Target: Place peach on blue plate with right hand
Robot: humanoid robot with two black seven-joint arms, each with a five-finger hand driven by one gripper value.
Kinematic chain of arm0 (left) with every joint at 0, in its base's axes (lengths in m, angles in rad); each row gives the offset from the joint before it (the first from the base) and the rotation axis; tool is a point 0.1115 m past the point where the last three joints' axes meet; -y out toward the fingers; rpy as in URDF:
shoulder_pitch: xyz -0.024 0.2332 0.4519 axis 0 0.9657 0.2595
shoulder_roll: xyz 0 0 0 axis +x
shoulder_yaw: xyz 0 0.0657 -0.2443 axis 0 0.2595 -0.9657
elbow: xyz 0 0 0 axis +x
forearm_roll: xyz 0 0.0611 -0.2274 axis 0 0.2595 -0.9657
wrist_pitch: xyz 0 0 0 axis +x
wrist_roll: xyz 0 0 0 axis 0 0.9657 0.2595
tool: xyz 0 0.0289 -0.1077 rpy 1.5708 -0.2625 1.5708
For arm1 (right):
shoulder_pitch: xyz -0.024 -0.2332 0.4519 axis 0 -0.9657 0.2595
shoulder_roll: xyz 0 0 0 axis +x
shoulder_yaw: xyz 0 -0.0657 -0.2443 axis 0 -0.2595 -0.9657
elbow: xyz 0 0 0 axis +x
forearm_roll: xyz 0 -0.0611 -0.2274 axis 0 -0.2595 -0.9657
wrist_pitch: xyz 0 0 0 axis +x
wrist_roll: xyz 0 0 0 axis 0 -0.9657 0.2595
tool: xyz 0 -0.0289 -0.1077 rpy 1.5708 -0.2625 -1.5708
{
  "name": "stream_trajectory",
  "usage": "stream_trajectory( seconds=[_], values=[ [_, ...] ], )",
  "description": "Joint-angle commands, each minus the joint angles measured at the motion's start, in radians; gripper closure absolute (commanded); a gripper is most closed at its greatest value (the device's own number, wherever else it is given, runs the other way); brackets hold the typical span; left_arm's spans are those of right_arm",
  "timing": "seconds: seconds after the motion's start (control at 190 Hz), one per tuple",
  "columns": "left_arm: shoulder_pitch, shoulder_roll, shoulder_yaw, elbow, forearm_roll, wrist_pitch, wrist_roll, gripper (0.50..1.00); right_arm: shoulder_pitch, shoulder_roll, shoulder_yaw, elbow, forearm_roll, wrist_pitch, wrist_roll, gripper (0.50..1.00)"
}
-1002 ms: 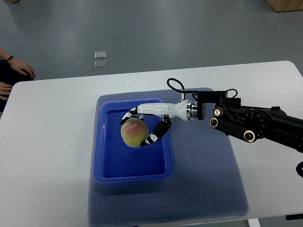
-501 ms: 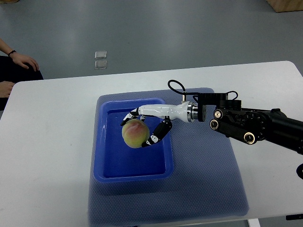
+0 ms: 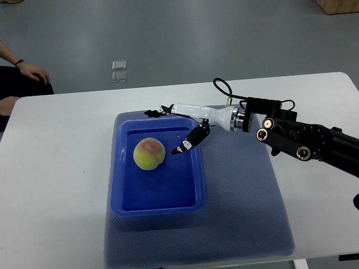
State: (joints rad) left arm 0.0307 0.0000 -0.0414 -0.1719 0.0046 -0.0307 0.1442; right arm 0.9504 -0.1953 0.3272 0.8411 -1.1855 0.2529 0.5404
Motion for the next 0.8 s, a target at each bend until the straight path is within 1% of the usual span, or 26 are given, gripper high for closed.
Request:
stream_trajectory(
  seconds=[0.0,0.111,0.174,0.243,0.29,0.337,0.364,0.432,0.554,0.796],
  values=[
    [0.0,0.0,0.0,0.0,0.0,0.0,0.0,0.5,-0.033,0.0,0.052,-0.008,0.098,0.052,-0.01,0.57],
    [0.0,0.0,0.0,-0.001,0.0,0.0,0.0,0.5,-0.091,0.01,0.095,-0.036,0.284,0.066,-0.019,0.57],
    [0.0,0.0,0.002,-0.001,0.0,0.0,0.0,0.5,-0.124,0.013,0.115,-0.054,0.432,0.065,-0.049,0.57],
    [0.0,0.0,0.002,-0.001,0.0,0.0,0.0,0.5,-0.151,0.019,0.131,-0.1,0.613,0.049,-0.103,0.57],
    [0.0,0.0,0.002,-0.001,0.0,0.0,0.0,0.5,-0.157,0.03,0.136,-0.134,0.719,0.048,-0.128,0.57],
    [0.0,0.0,0.002,-0.001,0.0,0.0,0.0,0.5,-0.165,0.043,0.142,-0.168,0.825,0.048,-0.142,0.57],
    [0.0,0.0,0.0,-0.001,0.0,0.0,0.0,0.5,-0.171,0.056,0.145,-0.192,0.925,0.057,-0.149,0.57],
    [0.0,0.0,0.0,-0.001,0.0,0.0,0.0,0.5,-0.183,0.06,0.145,-0.218,1.04,0.058,-0.166,0.57],
    [0.0,0.0,0.002,-0.001,0.0,0.0,0.0,0.5,-0.2,0.06,0.145,-0.237,1.124,0.058,-0.206,0.57],
    [0.0,0.0,0.002,-0.001,0.0,0.0,0.0,0.5,-0.211,0.057,0.151,-0.237,1.13,0.054,-0.198,0.568]
  ],
)
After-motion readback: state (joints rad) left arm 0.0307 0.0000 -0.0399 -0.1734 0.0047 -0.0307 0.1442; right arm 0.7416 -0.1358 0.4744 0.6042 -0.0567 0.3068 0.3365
